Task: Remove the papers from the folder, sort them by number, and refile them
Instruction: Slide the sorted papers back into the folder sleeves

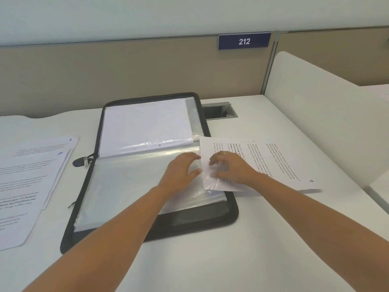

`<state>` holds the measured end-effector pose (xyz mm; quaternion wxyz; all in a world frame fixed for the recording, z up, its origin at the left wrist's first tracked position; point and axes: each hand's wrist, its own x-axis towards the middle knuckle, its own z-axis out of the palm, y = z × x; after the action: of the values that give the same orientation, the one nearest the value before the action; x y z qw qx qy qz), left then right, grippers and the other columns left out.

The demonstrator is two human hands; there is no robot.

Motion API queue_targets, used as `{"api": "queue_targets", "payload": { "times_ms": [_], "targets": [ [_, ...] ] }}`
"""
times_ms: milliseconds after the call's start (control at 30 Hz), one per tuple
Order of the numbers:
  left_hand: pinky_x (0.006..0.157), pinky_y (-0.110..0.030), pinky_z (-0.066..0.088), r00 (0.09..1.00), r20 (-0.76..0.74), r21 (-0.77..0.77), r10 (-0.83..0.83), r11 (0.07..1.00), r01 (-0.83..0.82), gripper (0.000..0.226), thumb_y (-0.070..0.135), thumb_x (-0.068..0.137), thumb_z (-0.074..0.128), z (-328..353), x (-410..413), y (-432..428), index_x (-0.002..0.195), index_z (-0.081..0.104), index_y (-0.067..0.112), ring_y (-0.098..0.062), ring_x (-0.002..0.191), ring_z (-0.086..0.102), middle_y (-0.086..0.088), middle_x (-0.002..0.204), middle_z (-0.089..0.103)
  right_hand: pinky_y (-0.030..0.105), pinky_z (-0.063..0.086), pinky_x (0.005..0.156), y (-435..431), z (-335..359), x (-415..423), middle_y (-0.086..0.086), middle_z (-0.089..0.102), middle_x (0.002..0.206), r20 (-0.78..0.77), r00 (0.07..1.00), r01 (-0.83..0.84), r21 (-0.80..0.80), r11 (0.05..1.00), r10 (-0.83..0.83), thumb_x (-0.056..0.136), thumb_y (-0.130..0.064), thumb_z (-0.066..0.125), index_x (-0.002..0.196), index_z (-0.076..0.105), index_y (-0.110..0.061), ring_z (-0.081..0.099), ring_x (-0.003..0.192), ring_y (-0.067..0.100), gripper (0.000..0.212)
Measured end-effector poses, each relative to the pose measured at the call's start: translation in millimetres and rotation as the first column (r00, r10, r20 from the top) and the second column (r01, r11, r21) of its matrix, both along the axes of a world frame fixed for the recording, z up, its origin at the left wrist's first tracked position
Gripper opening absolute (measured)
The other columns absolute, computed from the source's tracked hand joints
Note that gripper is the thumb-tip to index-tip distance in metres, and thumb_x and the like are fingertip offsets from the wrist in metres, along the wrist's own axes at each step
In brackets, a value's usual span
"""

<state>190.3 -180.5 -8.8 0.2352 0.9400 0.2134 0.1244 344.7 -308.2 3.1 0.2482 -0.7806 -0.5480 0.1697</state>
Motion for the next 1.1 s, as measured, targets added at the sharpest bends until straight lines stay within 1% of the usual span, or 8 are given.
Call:
{"api": "queue_targets", "payload": {
  "times_ms": [100, 167, 233, 533, 700, 833, 967, 1100],
  "targets": [
    [0.118, -0.042, 0.000, 0.982, -0.176, 0.047, -0.068, 0.996, 0.078, 0.061, 0.056, 0.094, 0.034, -9.1, -6.2, -5.4, 0.147, 0.025, 0.026, -0.012, 0.146, 0.003, 0.005, 0.157, 0.014, 0.029, 0.013, 0.113, 1.3, -2.1, -4.5, -0.005, 0.022, 0.155, 0.165, 0.981, -0.072, -0.151, 0.986, 0.097, 0.091, -0.046, 0.054, 0.143, 0.037, -0.020, 0.020, 0.141, 0.013, 0.061],
    [0.117, -0.045, -0.006, 0.964, -0.257, 0.107, -0.073, 0.989, 0.103, 0.074, 0.065, 0.085, 0.019, -13.3, -7.9, -9.0, 0.149, 0.016, 0.028, -0.011, 0.146, -0.006, 0.007, 0.159, 0.004, 0.034, 0.003, 0.117, 0.8, -6.6, -6.3, -0.002, 0.004, 0.159, 0.247, 0.958, -0.089, -0.235, 0.968, 0.148, 0.094, -0.052, 0.041, 0.151, 0.016, -0.020, 0.003, 0.146, 0.013, 0.070],
    [0.116, -0.048, -0.008, 0.952, -0.296, 0.137, -0.072, 0.984, 0.117, 0.079, 0.067, 0.080, 0.014, -14.5, -8.0, -10.7, 0.150, 0.011, 0.030, -0.010, 0.145, -0.009, 0.008, 0.159, 0.000, 0.036, 0.000, 0.117, 0.1, -10.4, -6.1, 0.000, -0.001, 0.159, 0.276, 0.947, -0.090, -0.263, 0.961, 0.164, 0.095, -0.053, 0.036, 0.152, 0.008, -0.020, -0.002, 0.146, 0.013, 0.072],
    [0.116, -0.050, -0.009, 0.943, -0.325, 0.145, -0.068, 0.982, 0.121, 0.074, 0.069, 0.088, 0.020, -12.4, -11.9, -14.4, 0.150, 0.004, 0.031, -0.011, 0.145, -0.012, 0.007, 0.159, -0.005, 0.024, 0.005, 0.114, 0.2, -11.8, -0.7, -0.004, 0.014, 0.158, 0.216, 0.946, -0.198, -0.205, 0.958, 0.241, 0.093, -0.052, 0.043, 0.149, 0.022, -0.023, 0.008, 0.145, 0.012, 0.067],
    [0.115, -0.051, -0.009, 0.939, -0.335, 0.158, -0.075, 0.978, 0.135, 0.068, 0.060, 0.093, 0.024, -15.4, -12.7, -12.8, 0.151, 0.003, 0.030, -0.011, 0.145, -0.014, 0.007, 0.158, -0.008, 0.033, 0.023, 0.110, 15.1, -5.4, 3.4, 0.002, 0.033, 0.148, 0.379, 0.902, -0.147, -0.180, 0.973, 0.206, 0.090, -0.063, 0.037, 0.145, 0.032, -0.019, 0.028, 0.135, 0.018, 0.072],
    [0.116, -0.048, -0.006, 0.970, -0.231, 0.059, -0.073, 0.994, 0.089, 0.060, 0.056, 0.095, 0.027, -15.9, -12.1, -13.4, 0.149, 0.019, 0.029, -0.010, 0.146, -0.002, 0.008, 0.158, 0.010, 0.042, 0.006, 0.118, 20.3, -18.4, 1.6, -0.002, 0.012, 0.158, 0.378, 0.908, -0.123, -0.170, 0.978, 0.180, 0.079, -0.078, 0.018, 0.145, 0.029, -0.021, 0.007, 0.145, 0.016, 0.088],
    [0.102, -0.036, 0.023, 0.991, 0.058, -0.013, 0.122, 0.993, -0.121, 0.041, 0.051, 0.095, 0.038, -5.0, 2.1, -9.9, 0.118, 0.060, 0.024, -0.013, 0.125, 0.041, 0.005, 0.128, 0.056, 0.049, 0.003, 0.115, 23.0, -25.0, -5.9, -0.004, 0.009, 0.158, 0.413, 0.903, -0.036, -0.199, 0.979, 0.117, 0.071, -0.084, 0.002, 0.149, 0.017, -0.021, 0.007, 0.146, 0.014, 0.102],
    [0.087, -0.035, 0.039, 0.947, -0.191, 0.176, 0.257, 0.958, -0.225, 0.041, 0.049, 0.093, 0.044, 12.7, 33.9, -7.3, 0.097, 0.065, 0.015, -0.020, 0.104, 0.054, -0.002, 0.103, 0.063, 0.050, 0.014, 0.112, 26.1, -27.9, -11.6, 0.000, 0.019, 0.156, 0.481, 0.876, 0.050, -0.172, 0.984, 0.040, 0.070, -0.081, 0.002, 0.148, 0.022, -0.017, 0.016, 0.143, 0.017, 0.102]
  ]
}}
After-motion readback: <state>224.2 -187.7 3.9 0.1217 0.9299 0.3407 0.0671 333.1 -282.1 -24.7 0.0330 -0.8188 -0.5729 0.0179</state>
